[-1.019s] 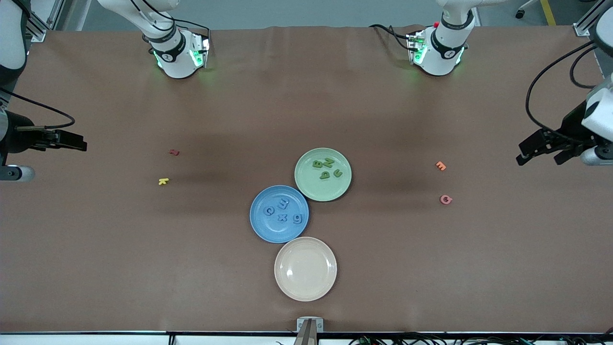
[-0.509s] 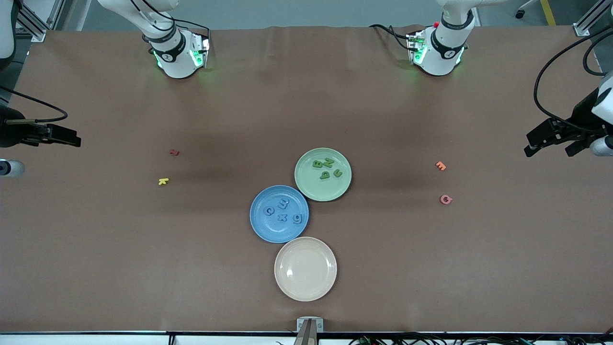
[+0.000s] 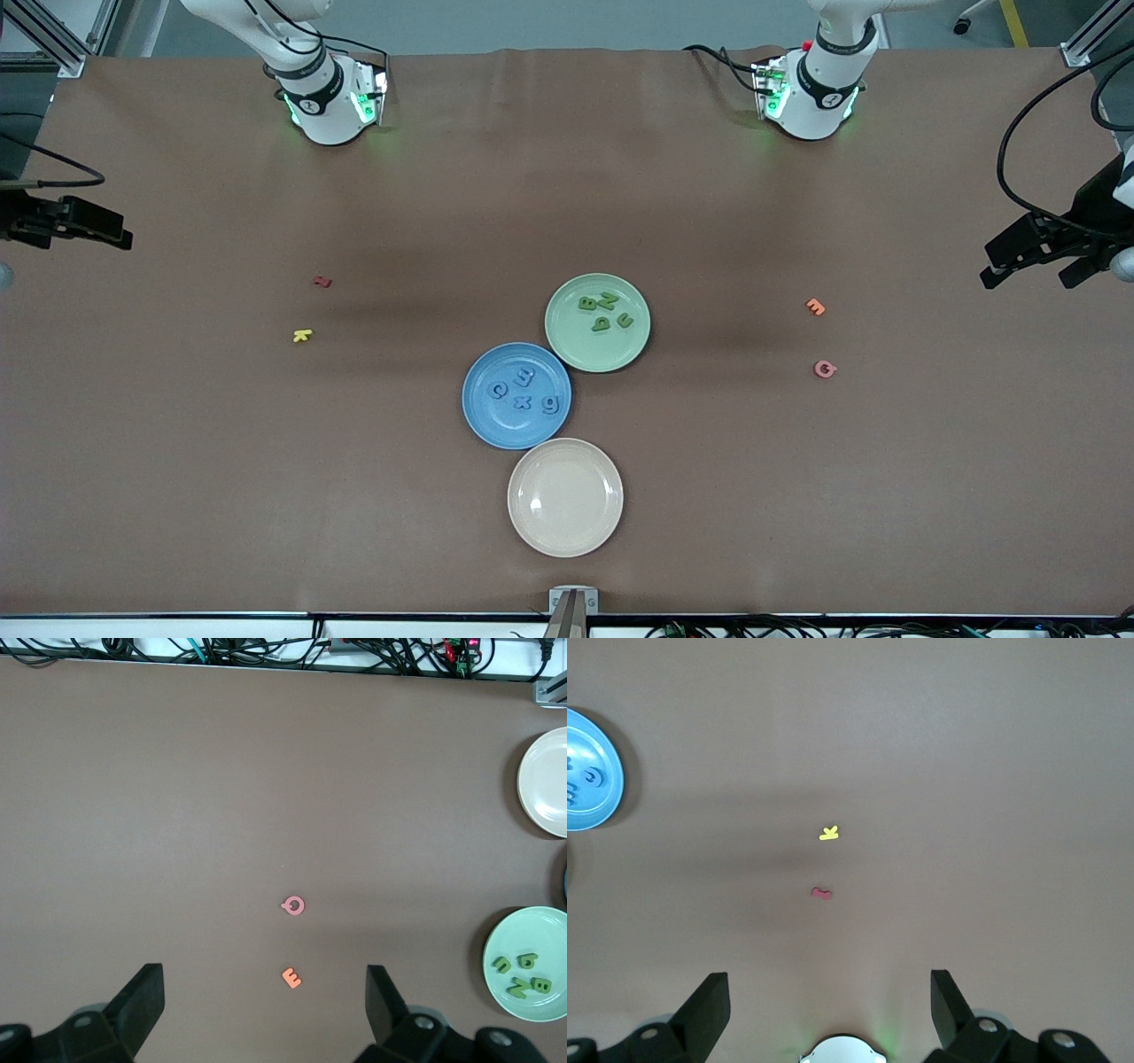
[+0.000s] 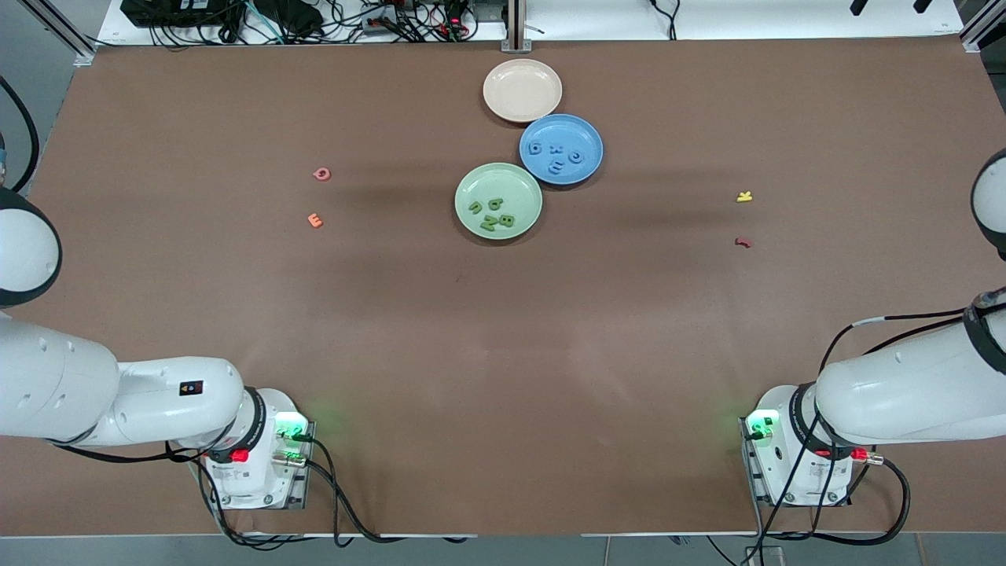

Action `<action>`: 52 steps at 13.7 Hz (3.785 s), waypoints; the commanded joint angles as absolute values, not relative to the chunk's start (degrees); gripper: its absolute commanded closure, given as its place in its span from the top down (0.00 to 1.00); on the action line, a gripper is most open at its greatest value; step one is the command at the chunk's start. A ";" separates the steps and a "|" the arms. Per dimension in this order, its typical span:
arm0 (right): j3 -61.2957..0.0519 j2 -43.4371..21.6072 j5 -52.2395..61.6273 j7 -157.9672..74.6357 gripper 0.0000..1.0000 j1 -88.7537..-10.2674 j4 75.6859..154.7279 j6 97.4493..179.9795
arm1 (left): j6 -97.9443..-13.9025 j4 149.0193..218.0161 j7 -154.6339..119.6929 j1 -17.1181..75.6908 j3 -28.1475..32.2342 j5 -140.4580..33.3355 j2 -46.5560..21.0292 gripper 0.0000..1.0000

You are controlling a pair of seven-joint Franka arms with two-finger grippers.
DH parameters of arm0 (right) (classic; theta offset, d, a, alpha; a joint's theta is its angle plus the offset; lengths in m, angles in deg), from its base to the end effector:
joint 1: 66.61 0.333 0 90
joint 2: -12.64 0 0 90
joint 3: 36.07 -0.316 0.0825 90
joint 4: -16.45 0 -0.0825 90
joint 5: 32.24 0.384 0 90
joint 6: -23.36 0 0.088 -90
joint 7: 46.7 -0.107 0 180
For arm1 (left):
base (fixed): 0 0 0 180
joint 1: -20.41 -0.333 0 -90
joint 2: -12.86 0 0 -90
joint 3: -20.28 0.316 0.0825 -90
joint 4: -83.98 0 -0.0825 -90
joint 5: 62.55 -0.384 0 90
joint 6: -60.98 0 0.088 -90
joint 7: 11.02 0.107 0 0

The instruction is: Sort letters by color into matching plates

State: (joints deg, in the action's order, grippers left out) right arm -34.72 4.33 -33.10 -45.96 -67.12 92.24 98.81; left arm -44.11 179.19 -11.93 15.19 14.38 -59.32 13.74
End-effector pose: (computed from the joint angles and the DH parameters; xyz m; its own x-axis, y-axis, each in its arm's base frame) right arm 0.5714 -0.0193 0.6363 0.9883 -0.0232 -0.1505 -0.0210 -0.9996 0.0164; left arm 0.5731 -0.0118 0.6149 0.9825 0.0186 0.1853 0.0080 -0.9983 0.0576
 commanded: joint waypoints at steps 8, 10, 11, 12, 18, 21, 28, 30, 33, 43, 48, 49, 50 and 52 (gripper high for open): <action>-34.75 18.87 -32.33 -46.08 1.00 -67.49 109.61 106.85 | -42.56 177.58 -11.81 15.23 14.22 -60.36 12.86 1.00; -34.75 19.32 -32.33 -46.08 1.00 -67.49 109.09 106.77 | -42.56 177.58 -11.90 15.05 14.30 -60.36 12.60 1.00; -34.75 19.66 -32.33 -46.00 1.00 -67.49 109.00 106.50 | -42.56 177.50 -11.90 15.05 14.30 -60.36 12.51 1.00; -34.58 20.10 -32.33 -45.99 1.00 -67.57 109.17 106.33 | -42.56 177.50 -11.99 15.40 14.48 -60.36 12.51 1.00; -34.58 20.02 -30.23 -46.08 1.00 -67.66 109.00 107.47 | -42.56 177.32 -11.99 16.98 15.44 -60.36 12.16 1.00; -34.58 20.02 -30.22 -46.08 1.00 -67.66 109.09 107.47 | -42.56 177.32 -11.99 20.40 19.21 -60.36 12.24 1.00; -34.40 20.02 -30.13 -46.08 1.00 -67.84 109.09 107.47 | -42.56 177.32 -11.99 21.91 20.90 -60.44 12.42 1.00; -34.40 20.02 -30.13 -46.08 1.00 -67.93 109.09 107.47 | -42.56 177.23 -11.99 21.82 20.90 -60.36 12.33 1.00; -34.40 20.02 -30.13 -46.08 1.00 -67.84 109.09 107.38 | -42.56 177.23 -11.90 21.73 20.90 -60.36 12.42 1.00; -34.40 20.02 -30.13 -46.08 1.00 -68.10 109.00 107.38 | -35.53 174.69 -11.99 22.17 20.19 -60.36 12.51 1.00; -34.40 19.93 -30.13 -46.08 1.00 -68.10 109.00 107.38 | -35.35 174.77 -12.07 22.26 20.02 -60.44 12.51 1.00; -34.40 20.02 -30.13 -46.08 1.00 -68.10 109.00 107.38 | -34.83 174.77 -12.16 22.34 20.02 -60.44 12.51 1.00; -34.40 19.93 -30.13 -46.08 1.00 -68.10 109.00 107.38 | -34.65 174.69 -12.16 22.35 20.02 -60.44 12.51 1.00; -34.40 19.93 -30.13 -46.08 1.00 -68.10 109.00 107.38 | -34.65 174.68 -12.16 22.35 20.02 -60.44 12.51 1.00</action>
